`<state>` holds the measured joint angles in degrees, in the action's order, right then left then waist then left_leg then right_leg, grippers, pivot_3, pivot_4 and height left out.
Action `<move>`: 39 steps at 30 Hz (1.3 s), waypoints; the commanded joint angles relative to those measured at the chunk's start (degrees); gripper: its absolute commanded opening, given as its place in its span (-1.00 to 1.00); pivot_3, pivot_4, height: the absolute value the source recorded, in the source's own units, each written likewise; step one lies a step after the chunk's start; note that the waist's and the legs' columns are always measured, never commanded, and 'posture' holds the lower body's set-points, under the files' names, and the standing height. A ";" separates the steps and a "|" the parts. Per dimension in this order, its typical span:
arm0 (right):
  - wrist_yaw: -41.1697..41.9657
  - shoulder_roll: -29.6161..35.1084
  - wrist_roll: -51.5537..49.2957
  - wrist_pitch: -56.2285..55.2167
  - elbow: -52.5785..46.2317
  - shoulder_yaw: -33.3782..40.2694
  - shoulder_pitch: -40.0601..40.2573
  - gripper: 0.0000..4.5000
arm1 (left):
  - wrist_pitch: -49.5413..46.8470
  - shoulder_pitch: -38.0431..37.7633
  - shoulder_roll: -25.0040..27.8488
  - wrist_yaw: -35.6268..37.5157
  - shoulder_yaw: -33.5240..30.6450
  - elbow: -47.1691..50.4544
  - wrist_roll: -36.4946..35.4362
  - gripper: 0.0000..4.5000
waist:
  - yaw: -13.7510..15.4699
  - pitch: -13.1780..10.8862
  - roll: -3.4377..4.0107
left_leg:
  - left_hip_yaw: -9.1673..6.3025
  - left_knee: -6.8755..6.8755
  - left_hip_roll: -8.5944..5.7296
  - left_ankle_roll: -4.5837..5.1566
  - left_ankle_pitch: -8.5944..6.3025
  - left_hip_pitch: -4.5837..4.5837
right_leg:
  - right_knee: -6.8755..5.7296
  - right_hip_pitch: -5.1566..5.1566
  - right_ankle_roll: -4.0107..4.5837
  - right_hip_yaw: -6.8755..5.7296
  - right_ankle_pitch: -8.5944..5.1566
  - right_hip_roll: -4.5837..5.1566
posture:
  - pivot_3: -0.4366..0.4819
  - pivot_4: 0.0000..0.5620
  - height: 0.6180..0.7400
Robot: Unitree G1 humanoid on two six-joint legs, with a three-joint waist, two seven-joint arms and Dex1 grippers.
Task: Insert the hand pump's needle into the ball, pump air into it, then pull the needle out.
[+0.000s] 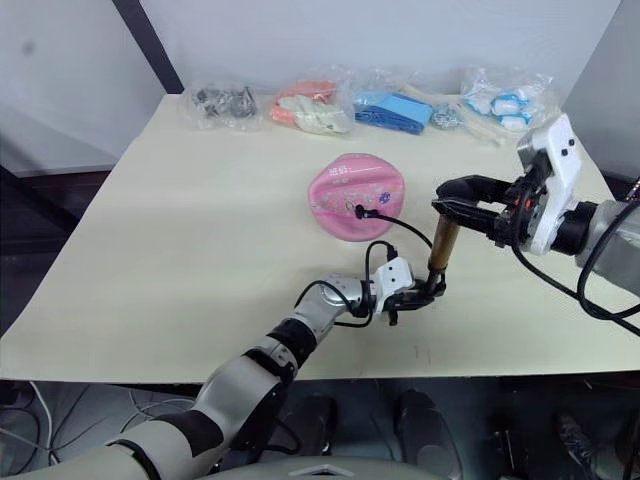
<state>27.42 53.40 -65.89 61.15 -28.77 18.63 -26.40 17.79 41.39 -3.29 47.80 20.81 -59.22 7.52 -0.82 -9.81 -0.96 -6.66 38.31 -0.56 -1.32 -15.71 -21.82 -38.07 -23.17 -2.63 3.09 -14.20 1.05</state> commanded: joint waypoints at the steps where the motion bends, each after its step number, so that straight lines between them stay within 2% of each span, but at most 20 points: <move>1: -3.10 2.39 -2.52 -0.82 -0.65 5.07 -5.16 -0.12 | -1.25 -1.10 0.95 0.65 0.78 -1.57 1.86 -0.55 | -0.01 0.00 0.00 | 0.01 0.00 0.00 0.00 0.00 0.00 | 0.00 0.00 0.00 0.01 0.00 0.01 | -0.05 -0.47 1.00; 7: -4.11 0.74 -1.82 -1.68 -1.42 2.87 -2.21 -0.12 | -1.25 -1.55 1.12 0.70 0.78 -1.14 1.82 -0.55 | 0.01 0.01 -0.01 | 0.01 0.00 0.01 0.00 0.00 0.00 | 0.00 0.00 0.00 0.01 0.00 0.00 | -0.05 -0.47 1.00; 10: -2.31 -2.90 6.15 -6.11 -0.66 -3.16 7.17 -0.12 | -1.45 -1.95 1.31 0.83 0.77 -0.67 1.76 -0.55 | 0.02 0.16 -0.23 | -0.02 -0.02 0.01 0.01 0.00 0.03 | 0.00 0.01 0.00 -0.02 0.00 -0.01 | -0.05 -0.47 1.00; 13: -0.30 -5.32 11.45 -10.32 1.26 -7.06 12.52 -0.12 | -1.55 -2.14 1.47 0.92 0.75 -0.36 1.78 -0.55 | -0.27 0.49 -0.38 | -0.02 -0.05 0.07 0.01 -0.01 0.12 | 0.00 0.07 0.00 -0.03 -0.01 -0.05 | -0.05 -0.47 1.00; 21: 3.22 -10.30 21.01 -17.01 4.65 -15.81 18.78 -0.12 | -2.22 -2.42 1.79 0.92 0.67 0.43 1.67 -0.55 | -0.90 1.00 -0.34 | 0.01 -0.07 0.09 0.01 -0.01 0.30 | 0.03 0.23 -0.02 -0.01 -0.03 -0.10 | -0.05 -0.47 1.00; 26: 4.09 -10.95 22.79 -17.29 3.86 -16.39 18.31 -0.12 | -2.52 -2.71 1.88 1.13 0.75 0.94 1.63 -0.55 | -1.16 1.04 -0.27 | -0.02 -0.07 0.09 0.01 -0.01 0.32 | 0.03 0.25 -0.02 -0.02 -0.03 -0.10 | -0.05 -0.47 1.00; 31: 3.26 -9.98 19.77 -14.93 1.21 -11.66 14.36 -0.12 | -2.62 -3.09 1.93 1.18 0.88 1.23 1.70 -0.55 | -1.21 1.03 -0.25 | -0.03 -0.07 0.09 0.01 -0.01 0.30 | 0.05 0.26 -0.02 -0.03 -0.03 -0.09 | -0.05 -0.47 1.00; 39: -0.29 -3.95 6.32 -4.98 -0.07 -0.96 -1.50 -0.12 | -2.76 -3.51 2.12 1.02 1.15 1.13 2.07 -0.55 | -1.12 0.83 0.07 | -0.06 -0.05 0.02 0.01 -0.01 0.13 | 0.06 0.13 -0.01 -0.04 -0.01 -0.02 | -0.05 -0.47 1.00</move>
<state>29.09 47.95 -57.23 56.41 -27.21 11.76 -24.33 16.33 39.47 -1.92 47.93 20.75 -56.61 7.72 -1.94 -8.98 -0.89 -6.76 38.26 -0.54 -1.31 -15.72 -21.70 -38.01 -23.04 -2.63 3.01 -14.21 1.01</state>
